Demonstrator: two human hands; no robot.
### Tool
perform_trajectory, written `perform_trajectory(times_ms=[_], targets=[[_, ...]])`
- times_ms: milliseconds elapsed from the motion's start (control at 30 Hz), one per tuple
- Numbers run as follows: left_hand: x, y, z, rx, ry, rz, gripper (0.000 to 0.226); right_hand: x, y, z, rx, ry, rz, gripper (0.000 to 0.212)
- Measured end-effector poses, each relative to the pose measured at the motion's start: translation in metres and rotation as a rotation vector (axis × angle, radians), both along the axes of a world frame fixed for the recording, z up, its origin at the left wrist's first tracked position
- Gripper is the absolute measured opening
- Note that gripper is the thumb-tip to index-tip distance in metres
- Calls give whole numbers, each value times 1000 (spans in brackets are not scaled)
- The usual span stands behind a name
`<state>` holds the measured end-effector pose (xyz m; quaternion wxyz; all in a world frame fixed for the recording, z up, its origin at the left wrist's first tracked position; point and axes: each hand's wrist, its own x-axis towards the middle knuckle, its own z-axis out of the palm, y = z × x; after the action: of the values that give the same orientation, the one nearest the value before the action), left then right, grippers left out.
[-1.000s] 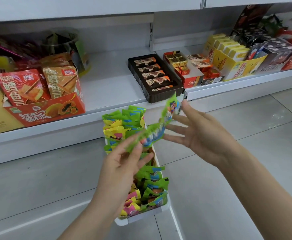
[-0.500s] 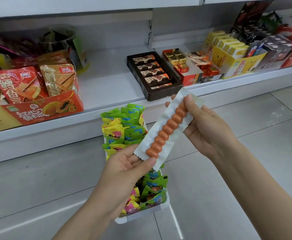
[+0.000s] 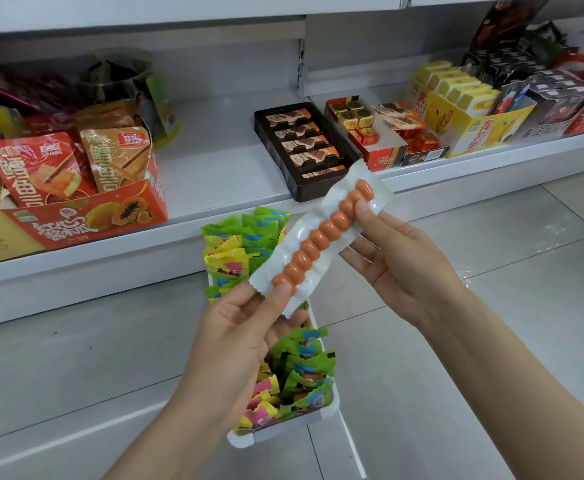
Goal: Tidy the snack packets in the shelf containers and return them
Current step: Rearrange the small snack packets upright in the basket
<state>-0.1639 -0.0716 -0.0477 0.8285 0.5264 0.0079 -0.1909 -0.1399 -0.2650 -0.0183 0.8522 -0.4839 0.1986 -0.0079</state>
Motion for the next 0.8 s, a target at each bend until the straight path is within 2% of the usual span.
perform_trajectory(times_ms=[67,167,233,300,367,433,500,567,667,733,800], targets=[[4,4,-1,240,-224,67,30,-1,-4,2,8,72,41,44],[14,17,-6,610,-760,83,32,-5,-17,7,151,114,94,61],[21,25,-10,793,-1082,64,38,-9,-25,10,140,105,113,53],[24,27,-9,861,-1208,60,39,-11,-31,9,-5,87,141,37],[23,24,-7,907,-1216,52,42,-13,-37,10,-191,54,143,34],[17,22,-5,947,-1042,-15,52,-15,-47,16,-387,-14,79,31],[10,23,-6,984,-836,-170,57,-17,-64,27,-577,-122,0,23],[4,24,-10,1133,-870,-327,56,-20,-77,40,-823,-238,-12,15],[-3,21,-14,1355,-944,-467,82,-27,-76,46,-1189,-289,85,16],[-3,23,-18,1407,-936,-498,85,-28,-64,44,-1297,-274,153,27],[-5,25,-18,1370,-936,-535,77,-30,-50,41,-1288,-289,236,34]])
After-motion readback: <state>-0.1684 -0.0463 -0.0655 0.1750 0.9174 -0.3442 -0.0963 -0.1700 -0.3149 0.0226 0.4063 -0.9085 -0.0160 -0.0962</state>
